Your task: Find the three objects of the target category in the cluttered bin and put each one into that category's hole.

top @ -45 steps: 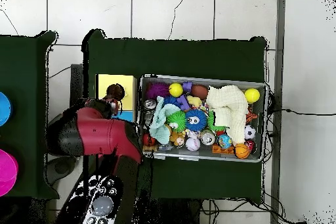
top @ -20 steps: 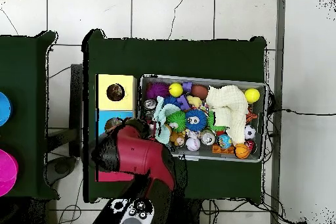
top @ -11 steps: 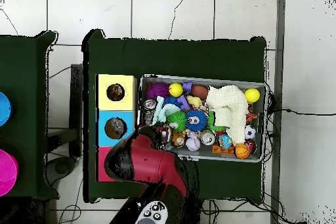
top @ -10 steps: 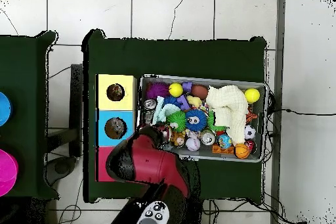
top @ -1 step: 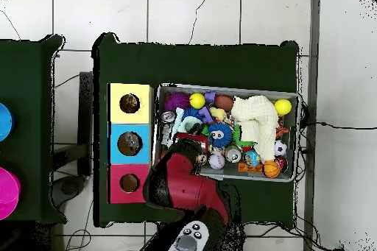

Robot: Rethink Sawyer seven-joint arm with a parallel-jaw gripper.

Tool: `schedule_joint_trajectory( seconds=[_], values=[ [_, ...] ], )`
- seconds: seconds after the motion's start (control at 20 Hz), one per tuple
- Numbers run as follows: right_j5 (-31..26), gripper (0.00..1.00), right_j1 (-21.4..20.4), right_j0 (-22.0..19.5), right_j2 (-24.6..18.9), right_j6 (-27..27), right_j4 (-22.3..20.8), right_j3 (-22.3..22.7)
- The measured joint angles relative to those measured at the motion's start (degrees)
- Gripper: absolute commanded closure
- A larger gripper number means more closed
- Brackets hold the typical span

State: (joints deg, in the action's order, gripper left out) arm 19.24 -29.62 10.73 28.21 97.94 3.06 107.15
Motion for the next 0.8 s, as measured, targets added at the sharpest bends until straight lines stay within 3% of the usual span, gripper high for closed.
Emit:
schedule_joint_trajectory(
  seconds=[0.45, 0.8],
  values=[
    [3.52, 0.0, 2.34, -1.93, 0.08, 0.0, -1.43, 1.1],
    [3.53, 0.0, 3.59, -7.7, -1.42, 0.0, -4.4, 1.09]
  ],
)
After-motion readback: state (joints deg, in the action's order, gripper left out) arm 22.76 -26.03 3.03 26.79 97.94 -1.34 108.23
